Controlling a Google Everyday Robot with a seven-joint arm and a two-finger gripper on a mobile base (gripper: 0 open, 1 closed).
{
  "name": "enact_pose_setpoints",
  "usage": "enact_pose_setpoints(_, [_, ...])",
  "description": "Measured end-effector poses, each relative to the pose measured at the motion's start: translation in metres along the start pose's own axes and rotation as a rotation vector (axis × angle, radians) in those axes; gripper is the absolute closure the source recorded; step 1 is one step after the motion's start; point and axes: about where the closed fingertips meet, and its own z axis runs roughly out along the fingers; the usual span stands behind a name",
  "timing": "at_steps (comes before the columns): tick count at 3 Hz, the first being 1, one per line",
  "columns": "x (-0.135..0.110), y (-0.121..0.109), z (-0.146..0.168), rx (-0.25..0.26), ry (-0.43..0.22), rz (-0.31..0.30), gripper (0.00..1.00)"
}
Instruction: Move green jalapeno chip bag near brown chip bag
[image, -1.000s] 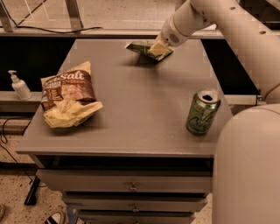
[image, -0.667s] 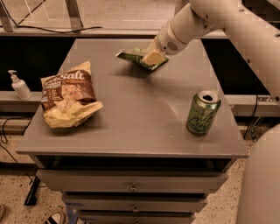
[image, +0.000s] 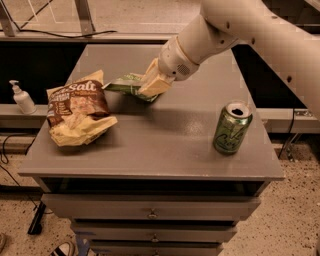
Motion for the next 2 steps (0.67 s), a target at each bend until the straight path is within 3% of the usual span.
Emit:
enact_pose_setpoints(1, [-0.026,0.029,0.007,-0.077,-0.041,-0.062,1.00])
enact_pose_setpoints(2, [-0.044,0.049,0.009,-0.130,-0.070,-0.092,0.82])
